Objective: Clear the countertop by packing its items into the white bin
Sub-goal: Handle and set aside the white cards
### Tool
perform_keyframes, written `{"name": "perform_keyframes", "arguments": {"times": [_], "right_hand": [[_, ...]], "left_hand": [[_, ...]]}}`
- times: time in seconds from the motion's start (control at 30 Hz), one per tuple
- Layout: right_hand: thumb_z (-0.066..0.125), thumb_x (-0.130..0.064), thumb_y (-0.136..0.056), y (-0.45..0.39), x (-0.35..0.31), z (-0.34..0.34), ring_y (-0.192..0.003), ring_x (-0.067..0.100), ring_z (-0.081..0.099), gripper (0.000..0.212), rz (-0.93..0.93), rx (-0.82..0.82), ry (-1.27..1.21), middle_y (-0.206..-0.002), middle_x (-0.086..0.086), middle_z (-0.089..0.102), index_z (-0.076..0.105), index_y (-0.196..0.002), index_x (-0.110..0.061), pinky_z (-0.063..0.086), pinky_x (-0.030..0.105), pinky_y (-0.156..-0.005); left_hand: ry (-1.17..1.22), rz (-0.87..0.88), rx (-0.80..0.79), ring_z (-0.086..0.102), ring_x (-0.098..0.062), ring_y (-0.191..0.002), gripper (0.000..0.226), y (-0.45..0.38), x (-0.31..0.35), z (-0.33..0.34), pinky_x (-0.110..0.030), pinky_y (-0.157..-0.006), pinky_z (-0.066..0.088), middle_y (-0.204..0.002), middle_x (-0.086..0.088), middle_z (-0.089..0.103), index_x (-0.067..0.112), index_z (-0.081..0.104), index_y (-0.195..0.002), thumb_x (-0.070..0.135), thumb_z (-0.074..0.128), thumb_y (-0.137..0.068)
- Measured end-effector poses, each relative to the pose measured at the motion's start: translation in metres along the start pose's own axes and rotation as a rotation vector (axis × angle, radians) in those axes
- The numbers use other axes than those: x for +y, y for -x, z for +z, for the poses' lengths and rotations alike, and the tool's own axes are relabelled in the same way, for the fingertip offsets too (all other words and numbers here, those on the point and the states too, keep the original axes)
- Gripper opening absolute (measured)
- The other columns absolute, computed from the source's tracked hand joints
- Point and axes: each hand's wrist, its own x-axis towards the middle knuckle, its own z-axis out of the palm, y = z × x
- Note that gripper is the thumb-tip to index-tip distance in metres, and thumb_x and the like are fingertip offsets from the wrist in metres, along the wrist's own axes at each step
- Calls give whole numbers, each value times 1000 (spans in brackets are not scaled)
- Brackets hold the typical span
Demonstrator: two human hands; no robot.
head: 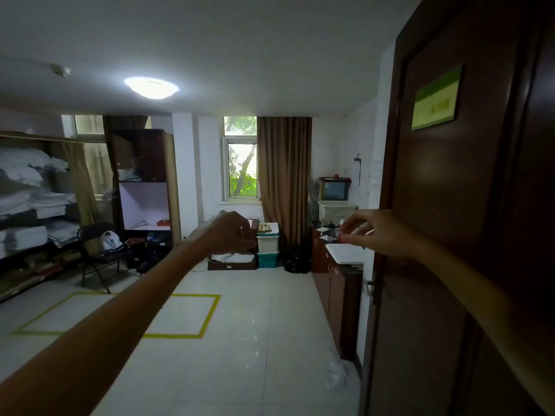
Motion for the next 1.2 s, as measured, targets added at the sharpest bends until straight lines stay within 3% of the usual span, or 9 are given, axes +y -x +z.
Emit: {"name": "perform_keyframes", "arguments": {"times": [0.2,0.4,0.6,0.73,0.93,1.2], "right_hand": [[73,-33,-86,-27,25,8,-91,6,67,25,6,-46,24,-98,-11,68,66,-107,-23,58,26,-79],[73,-32,-86,-76,55,36,-90,6,67,25,8,-76,29,-96,-11,69,66,-108,-22,53,17,-73],[71,-33,-87,-166,84,87,-93,11,67,28,22,-81,63,-99,-7,67,65,-111,-19,57,31,-84],[72,-31,-86,-241,100,120,-91,13,68,26,33,-81,45,-100,-4,70,66,-108,-19,59,38,-83],[72,-31,-87,-347,130,156,-91,12,69,21,90,-85,42,-98,-5,69,65,-105,-24,59,34,-82],[73,-34,-86,-476,218,204,-90,8,68,24,117,-105,67,-97,-10,69,66,-107,-24,59,34,-81]], "left_hand": [[74,-62,5,66,-6,-65,9,-29,1,20,-24,-65,58,-80,4,70,21,65,-91,25,71,-86],[104,-50,7,69,-9,-69,11,-80,-36,44,-32,-70,61,-83,2,72,20,66,-93,24,72,-85],[72,-11,-8,67,-6,-71,14,-153,-106,74,-28,-73,58,-84,2,72,16,68,-96,24,71,-86],[115,16,-10,70,-8,-74,13,-211,-164,85,-34,-73,60,-83,6,72,19,68,-96,26,71,-85],[125,7,-1,63,-8,-78,22,-307,-242,98,-31,-73,60,-101,-5,73,10,70,-101,24,72,-85],[160,21,-5,68,-16,-87,19,-438,-331,153,-30,-71,61,-102,-3,72,10,69,-97,24,71,-86]]}}
